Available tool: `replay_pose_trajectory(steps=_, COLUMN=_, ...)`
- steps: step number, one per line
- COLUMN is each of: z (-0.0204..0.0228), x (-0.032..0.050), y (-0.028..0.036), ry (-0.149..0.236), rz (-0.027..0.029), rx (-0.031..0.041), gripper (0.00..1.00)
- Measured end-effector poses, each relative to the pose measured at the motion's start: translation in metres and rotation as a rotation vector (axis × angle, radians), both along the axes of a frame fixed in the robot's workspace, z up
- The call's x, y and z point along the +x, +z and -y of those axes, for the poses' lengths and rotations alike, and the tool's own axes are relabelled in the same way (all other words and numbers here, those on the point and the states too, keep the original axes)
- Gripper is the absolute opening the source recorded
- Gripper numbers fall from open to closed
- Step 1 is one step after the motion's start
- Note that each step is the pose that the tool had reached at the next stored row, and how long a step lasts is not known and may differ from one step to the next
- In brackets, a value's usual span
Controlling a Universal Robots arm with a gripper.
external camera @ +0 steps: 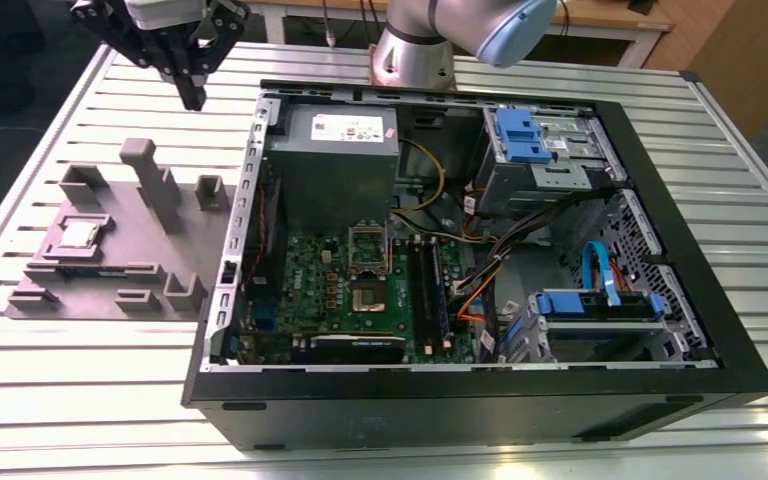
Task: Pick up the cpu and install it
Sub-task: 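Reach for the cpu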
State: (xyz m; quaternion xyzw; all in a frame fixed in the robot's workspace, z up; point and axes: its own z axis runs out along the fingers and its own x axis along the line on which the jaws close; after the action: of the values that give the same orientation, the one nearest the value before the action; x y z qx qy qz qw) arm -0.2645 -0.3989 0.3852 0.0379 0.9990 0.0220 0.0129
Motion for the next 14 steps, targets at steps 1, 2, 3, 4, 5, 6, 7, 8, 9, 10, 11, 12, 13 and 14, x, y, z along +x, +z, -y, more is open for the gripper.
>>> replay_pose_trajectory(steps=1, z=0.0000, x=-0.0003, y=0.0000, ry=0.000, rz=0.0000, rx=0.0000, gripper=0.10)
replay_pose_trajectory(steps=2, z=0.0000, x=-0.0006, y=-0.0001, ry=0.000, rz=0.0000, rx=0.0000, gripper=0.10)
replay_pose_trajectory(steps=3, z=0.0000, x=-0.0009, y=-0.0001, ry=0.000, rz=-0.0001, rx=-0.0001, gripper=0.10)
replay_pose_trajectory(steps=4, z=0.0000, x=-0.0013, y=-0.0002, ry=0.000, rz=0.0000, rx=-0.0001, gripper=0.10)
replay_pose_trajectory(steps=5, z=0.0000, x=-0.0017, y=-0.0002, ry=0.000, rz=0.0000, rx=-0.0001, gripper=0.10)
replay_pose_trajectory(steps=6, z=0.0000, x=-0.0019, y=-0.0002, ry=0.000, rz=-0.0001, rx=-0.0001, gripper=0.10)
replay_pose_trajectory(steps=7, z=0.0000, x=-0.0020, y=-0.0002, ry=0.000, rz=-0.0001, rx=-0.0001, gripper=0.10)
replay_pose_trajectory(steps=8, z=0.0000, x=-0.0023, y=-0.0003, ry=0.000, rz=-0.0001, rx=-0.0001, gripper=0.10)
replay_pose_trajectory(steps=9, z=0.0000, x=-0.0026, y=-0.0003, ry=0.000, rz=0.0000, rx=-0.0001, gripper=0.10)
replay_pose_trajectory(steps=10, z=0.0000, x=-0.0029, y=-0.0003, ry=0.000, rz=-0.0001, rx=-0.0001, gripper=0.10)
replay_pose_trajectory(steps=11, z=0.0000, x=-0.0032, y=-0.0004, ry=0.000, rz=-0.0001, rx=-0.0001, gripper=0.10)
replay_pose_trajectory(steps=12, z=0.0000, x=-0.0037, y=-0.0004, ry=0.000, rz=0.0000, rx=-0.0001, gripper=0.10)
replay_pose_trajectory(steps=13, z=0.0000, x=-0.0043, y=-0.0004, ry=0.000, rz=-0.0001, rx=0.0000, gripper=0.10)
replay_pose_trajectory(steps=14, z=0.0000, x=-0.0047, y=-0.0004, ry=0.000, rz=-0.0001, rx=-0.0001, gripper=0.10)
